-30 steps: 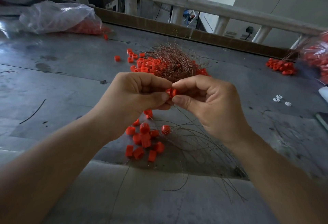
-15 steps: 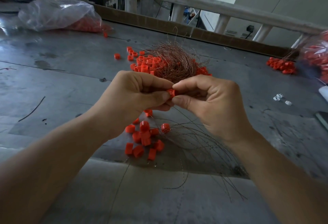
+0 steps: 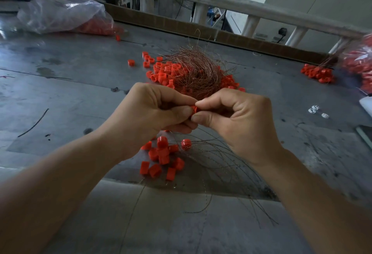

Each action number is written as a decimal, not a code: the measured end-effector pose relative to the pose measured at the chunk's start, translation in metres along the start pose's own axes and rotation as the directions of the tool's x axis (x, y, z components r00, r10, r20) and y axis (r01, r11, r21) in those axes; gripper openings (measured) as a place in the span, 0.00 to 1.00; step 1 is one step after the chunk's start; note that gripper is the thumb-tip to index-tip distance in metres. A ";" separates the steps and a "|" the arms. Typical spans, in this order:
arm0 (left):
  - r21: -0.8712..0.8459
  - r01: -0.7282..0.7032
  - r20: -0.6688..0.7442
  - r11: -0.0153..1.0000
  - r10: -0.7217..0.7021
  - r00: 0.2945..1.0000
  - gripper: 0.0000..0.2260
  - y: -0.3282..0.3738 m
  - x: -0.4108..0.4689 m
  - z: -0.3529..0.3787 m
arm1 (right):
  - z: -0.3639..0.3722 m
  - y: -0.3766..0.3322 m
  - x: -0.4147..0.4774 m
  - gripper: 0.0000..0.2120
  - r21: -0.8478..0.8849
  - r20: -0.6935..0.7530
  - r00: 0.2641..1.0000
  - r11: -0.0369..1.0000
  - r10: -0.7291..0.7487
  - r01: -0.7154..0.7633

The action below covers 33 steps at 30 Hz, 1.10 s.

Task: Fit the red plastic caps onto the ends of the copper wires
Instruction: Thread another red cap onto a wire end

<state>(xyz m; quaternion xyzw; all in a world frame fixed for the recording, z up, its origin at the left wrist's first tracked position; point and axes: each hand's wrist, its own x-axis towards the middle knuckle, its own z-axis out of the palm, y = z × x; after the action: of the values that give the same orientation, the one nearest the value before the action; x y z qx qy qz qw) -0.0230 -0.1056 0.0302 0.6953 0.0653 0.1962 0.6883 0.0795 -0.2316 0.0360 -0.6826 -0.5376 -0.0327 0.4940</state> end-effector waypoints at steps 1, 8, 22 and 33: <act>-0.015 0.009 0.004 1.000 -0.009 1.000 0.09 0.000 0.000 0.000 | 0.000 0.000 0.000 0.08 0.010 -0.004 1.000 1.000 0.004 -0.004; -0.099 0.037 0.033 0.994 -0.034 0.999 0.10 0.000 0.001 -0.001 | -0.003 0.001 0.004 0.12 0.068 0.001 0.999 0.997 -0.034 0.034; -0.114 0.056 0.104 0.992 -0.044 0.994 0.12 0.004 -0.001 -0.004 | -0.002 -0.001 0.003 0.09 0.101 -0.015 0.998 0.993 -0.058 0.059; -0.192 0.089 0.204 0.977 -0.049 0.978 0.12 0.001 -0.002 -0.007 | -0.010 -0.001 0.009 0.08 -0.007 0.279 0.955 0.994 -0.104 0.110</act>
<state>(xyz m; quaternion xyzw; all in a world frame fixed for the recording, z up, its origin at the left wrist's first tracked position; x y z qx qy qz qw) -0.0275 -0.0998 0.0307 0.6359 0.0005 0.1073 0.7643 0.0877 -0.2330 0.0467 -0.6559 -0.6373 0.0308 0.4033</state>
